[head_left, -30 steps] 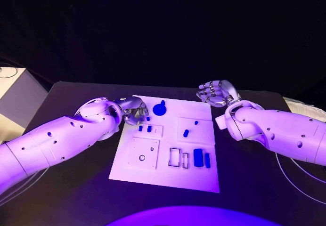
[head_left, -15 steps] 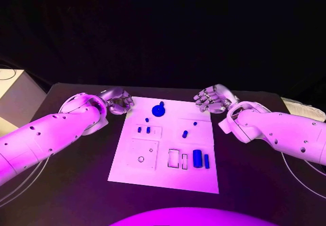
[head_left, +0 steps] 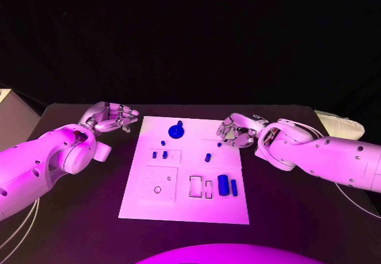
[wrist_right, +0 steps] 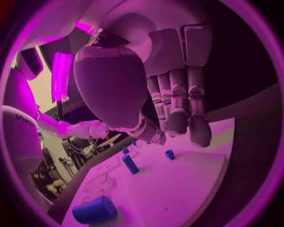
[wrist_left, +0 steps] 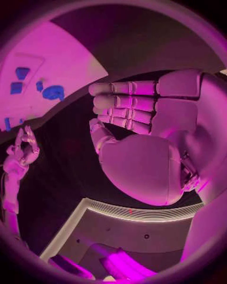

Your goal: Assemble the parts on the task board

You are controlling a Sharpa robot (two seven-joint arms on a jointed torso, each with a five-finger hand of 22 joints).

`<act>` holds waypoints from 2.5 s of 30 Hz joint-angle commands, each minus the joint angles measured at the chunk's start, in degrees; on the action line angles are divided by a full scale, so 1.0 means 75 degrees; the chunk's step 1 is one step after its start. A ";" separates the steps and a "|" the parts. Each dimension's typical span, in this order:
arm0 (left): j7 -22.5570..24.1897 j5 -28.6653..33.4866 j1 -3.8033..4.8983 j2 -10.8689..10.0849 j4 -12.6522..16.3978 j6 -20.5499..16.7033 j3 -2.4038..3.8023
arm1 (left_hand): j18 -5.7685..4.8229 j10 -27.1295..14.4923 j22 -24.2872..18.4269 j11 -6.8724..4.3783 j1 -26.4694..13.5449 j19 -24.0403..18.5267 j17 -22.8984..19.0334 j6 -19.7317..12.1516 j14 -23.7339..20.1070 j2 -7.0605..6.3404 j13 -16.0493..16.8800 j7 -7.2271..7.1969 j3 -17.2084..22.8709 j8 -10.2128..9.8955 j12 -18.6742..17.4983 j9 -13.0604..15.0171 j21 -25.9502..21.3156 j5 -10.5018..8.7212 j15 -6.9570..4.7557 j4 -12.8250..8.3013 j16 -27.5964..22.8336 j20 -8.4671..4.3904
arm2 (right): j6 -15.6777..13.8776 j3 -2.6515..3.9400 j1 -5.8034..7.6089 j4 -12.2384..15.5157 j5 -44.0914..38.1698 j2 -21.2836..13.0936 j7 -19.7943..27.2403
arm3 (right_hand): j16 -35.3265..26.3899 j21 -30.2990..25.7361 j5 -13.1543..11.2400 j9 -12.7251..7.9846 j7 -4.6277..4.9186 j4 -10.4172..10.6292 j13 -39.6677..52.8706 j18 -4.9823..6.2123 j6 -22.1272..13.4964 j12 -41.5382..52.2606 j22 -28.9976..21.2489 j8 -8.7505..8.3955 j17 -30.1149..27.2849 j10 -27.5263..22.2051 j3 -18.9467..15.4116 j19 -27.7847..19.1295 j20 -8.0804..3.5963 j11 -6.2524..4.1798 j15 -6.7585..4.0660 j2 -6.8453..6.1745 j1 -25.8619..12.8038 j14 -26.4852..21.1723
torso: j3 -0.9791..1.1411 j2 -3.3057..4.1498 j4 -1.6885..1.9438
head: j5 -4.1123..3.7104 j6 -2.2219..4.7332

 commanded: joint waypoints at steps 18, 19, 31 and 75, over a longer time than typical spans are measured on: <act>0.0879 0.2080 -0.0262 -0.0321 0.0541 0.0549 0.0114 | -0.0059 -0.0102 -0.0084 0.0010 -0.0092 0.0030 -0.0014 -0.0092 -0.0062 0.0004 -0.0014 -0.0008 -0.0095 0.0075 0.0026 0.0019 -0.0102 -0.0035 0.0000 0.0022 -0.0049 0.0031 | 0.0761 -0.0014 -0.0133 0.0264 -0.2722 0.0190 -0.1478 | 0.1249 0.0836 -0.0035 0.0075 0.0003 0.0271 0.0014 -0.0187 -0.0160 -0.0003 0.0984 -0.0170 0.0881 -0.0560 -0.0255 0.0300 0.0080 0.0076 0.0114 -0.0170 0.0050 0.0088 | -0.0024 0.0007 0.0022 | -0.0069 0.0000; 0.0878 0.2081 -0.0262 -0.0324 0.0545 0.0549 0.0114 | -0.0059 -0.0102 -0.0084 0.0010 -0.0092 0.0030 -0.0014 -0.0092 -0.0062 0.0004 -0.0014 -0.0008 -0.0095 0.0075 0.0026 0.0019 -0.0102 -0.0035 0.0000 0.0022 -0.0049 0.0031 | 0.0755 -0.0015 -0.0134 0.0259 -0.2731 0.0198 -0.1490 | 0.1255 0.0842 -0.0034 0.0075 0.0003 0.0271 0.0015 -0.0188 -0.0159 -0.0002 0.0991 -0.0170 0.0887 -0.0559 -0.0253 0.0302 0.0080 0.0075 0.0114 -0.0169 0.0052 0.0089 | -0.0021 0.0008 0.0020 | -0.0068 -0.0001; 0.0827 0.2086 -0.0264 -0.0349 0.0587 0.0520 0.0117 | -0.0058 -0.0108 -0.0098 0.0010 -0.0084 0.0039 -0.0014 -0.0095 -0.0064 0.0012 -0.0016 -0.0007 -0.0101 0.0084 0.0027 0.0022 -0.0119 -0.0033 0.0000 0.0024 -0.0050 0.0031 | 0.0862 -0.0037 -0.0165 0.0154 -0.2785 0.0336 -0.1593 | 0.2251 0.1843 -0.0184 0.0279 -0.0086 0.0384 0.0055 -0.0362 0.0284 0.0066 0.2140 0.0039 0.1646 -0.0036 0.0408 0.0586 0.0037 -0.0030 0.0046 0.0089 0.0269 0.0167 | -0.0007 0.0005 0.0007 | -0.0055 -0.0034; 0.0780 0.2004 -0.0283 -0.0408 0.0571 0.0469 0.0117 | -0.0057 -0.0172 -0.0154 0.0018 0.0005 0.0095 -0.0013 -0.0127 -0.0077 0.0020 -0.0027 -0.0004 -0.0124 0.0123 0.0026 0.0035 -0.0183 -0.0028 0.0000 -0.0016 -0.0052 0.0026 | 0.0133 -0.0033 -0.0333 0.0439 -0.2467 0.0347 -0.2110 | 0.3030 0.2696 0.0544 0.0901 -0.0254 0.0441 0.0074 -0.0509 0.0478 0.0008 0.3190 0.0548 0.2105 0.0520 0.0872 0.0744 -0.0075 -0.0195 -0.0074 0.0379 0.0046 0.0191 | -0.0006 -0.0003 0.0003 | -0.0102 -0.0115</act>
